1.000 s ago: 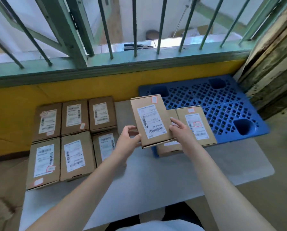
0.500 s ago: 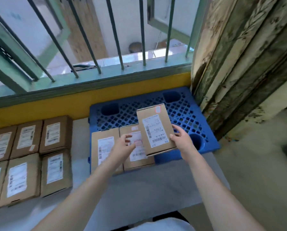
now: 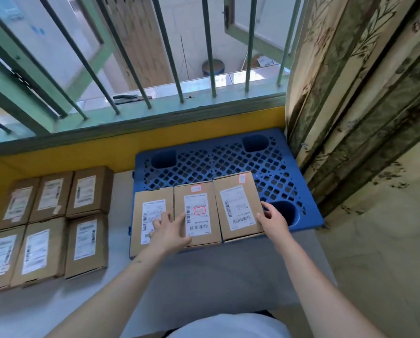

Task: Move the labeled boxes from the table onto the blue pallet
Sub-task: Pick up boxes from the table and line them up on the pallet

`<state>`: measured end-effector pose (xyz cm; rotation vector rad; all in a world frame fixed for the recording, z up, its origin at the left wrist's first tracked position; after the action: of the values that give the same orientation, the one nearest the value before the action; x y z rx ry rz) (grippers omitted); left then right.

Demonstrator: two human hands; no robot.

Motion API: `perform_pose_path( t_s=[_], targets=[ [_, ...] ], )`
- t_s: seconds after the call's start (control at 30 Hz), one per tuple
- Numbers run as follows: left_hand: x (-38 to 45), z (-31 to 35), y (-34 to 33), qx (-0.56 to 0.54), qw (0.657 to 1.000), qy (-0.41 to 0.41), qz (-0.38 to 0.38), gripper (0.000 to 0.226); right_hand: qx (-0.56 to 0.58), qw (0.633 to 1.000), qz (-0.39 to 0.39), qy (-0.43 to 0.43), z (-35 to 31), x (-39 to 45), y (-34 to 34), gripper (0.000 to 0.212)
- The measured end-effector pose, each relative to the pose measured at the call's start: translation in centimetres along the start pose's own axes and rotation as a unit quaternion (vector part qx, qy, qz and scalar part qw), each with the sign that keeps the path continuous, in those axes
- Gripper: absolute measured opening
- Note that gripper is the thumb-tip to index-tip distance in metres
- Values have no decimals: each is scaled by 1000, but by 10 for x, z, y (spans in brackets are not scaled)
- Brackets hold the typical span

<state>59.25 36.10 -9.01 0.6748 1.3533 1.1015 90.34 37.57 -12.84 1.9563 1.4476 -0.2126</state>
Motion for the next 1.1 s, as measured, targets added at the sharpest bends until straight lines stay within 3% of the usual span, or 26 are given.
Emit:
perform_pose_path(
  t_s=[0.37, 0.53, 0.63, 0.8, 0.97, 1.1],
  targets=[
    [0, -2, -3, 31, 999, -13, 6, 83, -123, 990, 21, 73, -9, -2, -6, 43],
    [0, -2, -4, 40, 999, -21, 7, 83, -234, 961, 82, 123, -10, -13, -8, 45],
    [-1, -3, -5, 41, 999, -22, 9, 84, -245, 959, 94, 104, -10, -16, -10, 48],
    [-3, -6, 7, -52, 999, -8, 9, 81, -266, 942, 156, 135, -44, -25, -24, 56],
    [-3, -47, 67, -175, 974, 39, 140, 74, -192, 952, 106, 213, -122, -41, -90, 63],
    [-16, -108, 96, -232, 950, 95, 184, 64, -135, 955, 23, 263, -185, -74, -168, 66]
  ],
)
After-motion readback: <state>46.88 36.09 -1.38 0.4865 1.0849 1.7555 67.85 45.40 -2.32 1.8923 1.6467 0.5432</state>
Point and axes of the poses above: each hand's wrist, its own x-axis towards the middle knuckle, its own y-axis out of the back of the hand, z = x × y, the point moved 8 cm from there along x, towards the middle knuckle, and after that the axes turned 9 degrees about z, right-handed, at the moved point
